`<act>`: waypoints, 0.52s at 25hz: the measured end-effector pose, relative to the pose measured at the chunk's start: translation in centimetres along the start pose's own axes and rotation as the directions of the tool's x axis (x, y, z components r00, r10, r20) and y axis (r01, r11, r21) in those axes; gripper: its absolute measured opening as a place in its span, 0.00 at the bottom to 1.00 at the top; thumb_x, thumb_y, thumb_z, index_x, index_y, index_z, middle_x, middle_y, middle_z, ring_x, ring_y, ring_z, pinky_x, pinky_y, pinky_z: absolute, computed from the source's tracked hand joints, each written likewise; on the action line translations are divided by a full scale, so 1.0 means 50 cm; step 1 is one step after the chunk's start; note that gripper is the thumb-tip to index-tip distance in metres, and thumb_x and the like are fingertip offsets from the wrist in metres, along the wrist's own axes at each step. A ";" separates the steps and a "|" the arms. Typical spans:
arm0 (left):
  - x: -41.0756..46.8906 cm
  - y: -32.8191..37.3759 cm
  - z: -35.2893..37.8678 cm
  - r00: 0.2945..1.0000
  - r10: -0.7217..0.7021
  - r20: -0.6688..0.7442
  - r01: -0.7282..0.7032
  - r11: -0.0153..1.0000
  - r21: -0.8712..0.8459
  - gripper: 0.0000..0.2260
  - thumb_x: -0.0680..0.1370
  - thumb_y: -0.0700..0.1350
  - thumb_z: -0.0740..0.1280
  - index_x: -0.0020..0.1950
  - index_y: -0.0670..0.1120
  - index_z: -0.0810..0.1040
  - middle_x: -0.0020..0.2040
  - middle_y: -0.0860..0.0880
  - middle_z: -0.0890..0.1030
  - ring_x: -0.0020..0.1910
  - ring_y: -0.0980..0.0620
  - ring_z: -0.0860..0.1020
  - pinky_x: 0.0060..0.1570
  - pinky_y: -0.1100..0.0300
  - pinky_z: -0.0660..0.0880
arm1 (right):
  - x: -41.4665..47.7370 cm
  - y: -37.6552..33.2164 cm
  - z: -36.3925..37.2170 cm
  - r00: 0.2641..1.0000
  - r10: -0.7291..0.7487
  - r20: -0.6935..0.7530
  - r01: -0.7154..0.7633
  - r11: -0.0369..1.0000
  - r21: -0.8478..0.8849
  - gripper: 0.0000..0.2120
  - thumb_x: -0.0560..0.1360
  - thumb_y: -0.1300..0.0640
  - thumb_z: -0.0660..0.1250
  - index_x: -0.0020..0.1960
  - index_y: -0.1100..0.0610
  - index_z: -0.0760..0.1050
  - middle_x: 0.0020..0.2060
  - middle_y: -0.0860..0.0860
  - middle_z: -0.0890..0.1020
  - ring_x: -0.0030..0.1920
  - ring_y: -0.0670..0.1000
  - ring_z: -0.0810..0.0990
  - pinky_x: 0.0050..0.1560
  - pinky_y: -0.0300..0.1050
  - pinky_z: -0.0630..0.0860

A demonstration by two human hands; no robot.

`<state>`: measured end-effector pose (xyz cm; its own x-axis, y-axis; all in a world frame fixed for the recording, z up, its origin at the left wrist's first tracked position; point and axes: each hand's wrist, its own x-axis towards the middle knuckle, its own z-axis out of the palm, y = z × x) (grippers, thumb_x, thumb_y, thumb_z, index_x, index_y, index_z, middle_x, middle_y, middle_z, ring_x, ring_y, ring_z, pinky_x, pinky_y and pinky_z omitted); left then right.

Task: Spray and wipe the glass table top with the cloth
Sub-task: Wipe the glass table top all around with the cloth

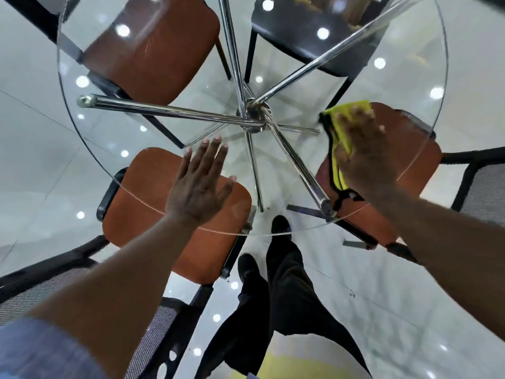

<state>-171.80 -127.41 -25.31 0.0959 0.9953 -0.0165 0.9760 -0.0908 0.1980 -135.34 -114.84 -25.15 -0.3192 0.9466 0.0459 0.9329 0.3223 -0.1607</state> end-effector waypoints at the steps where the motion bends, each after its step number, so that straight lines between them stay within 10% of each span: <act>1: -0.001 0.000 0.006 1.000 -0.007 0.016 0.007 1.000 -0.008 0.33 0.85 0.61 0.54 0.86 0.48 0.51 0.86 0.48 0.50 0.85 0.48 0.48 0.82 0.41 0.49 | -0.006 -0.014 0.001 0.983 0.179 -0.037 -0.178 0.984 0.025 0.30 0.86 0.49 0.59 0.86 0.44 0.58 0.86 0.54 0.61 0.86 0.58 0.58 0.84 0.63 0.55; 6: 0.007 0.001 -0.002 0.997 -0.048 0.058 0.049 0.998 -0.031 0.33 0.85 0.62 0.53 0.86 0.47 0.52 0.86 0.48 0.51 0.85 0.49 0.48 0.82 0.43 0.47 | -0.143 -0.188 0.005 0.915 0.395 -0.078 -0.397 0.918 -0.012 0.34 0.83 0.48 0.57 0.87 0.52 0.55 0.86 0.58 0.56 0.86 0.62 0.56 0.82 0.67 0.57; 9: 0.006 0.003 0.000 0.997 -0.051 0.057 0.052 0.998 -0.023 0.33 0.84 0.62 0.53 0.85 0.47 0.53 0.86 0.48 0.52 0.85 0.50 0.48 0.82 0.44 0.48 | -0.155 -0.257 0.014 0.986 -0.136 0.091 0.136 0.991 0.005 0.34 0.83 0.46 0.59 0.87 0.50 0.55 0.87 0.55 0.55 0.87 0.58 0.54 0.84 0.65 0.55; 13: 0.010 0.000 0.001 0.997 -0.057 0.056 0.058 0.998 -0.016 0.33 0.84 0.61 0.55 0.85 0.48 0.54 0.86 0.49 0.52 0.85 0.50 0.49 0.82 0.44 0.48 | 0.035 -0.127 0.006 0.724 -0.670 0.165 0.673 0.738 0.043 0.30 0.84 0.42 0.57 0.85 0.42 0.61 0.86 0.49 0.61 0.86 0.52 0.58 0.85 0.57 0.46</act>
<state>-171.75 -126.90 -25.38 0.0514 0.9952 -0.0830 0.9766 -0.0327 0.2126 -141.86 -115.24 -24.34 -0.8836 0.4678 -0.0221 0.4665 0.8749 -0.1304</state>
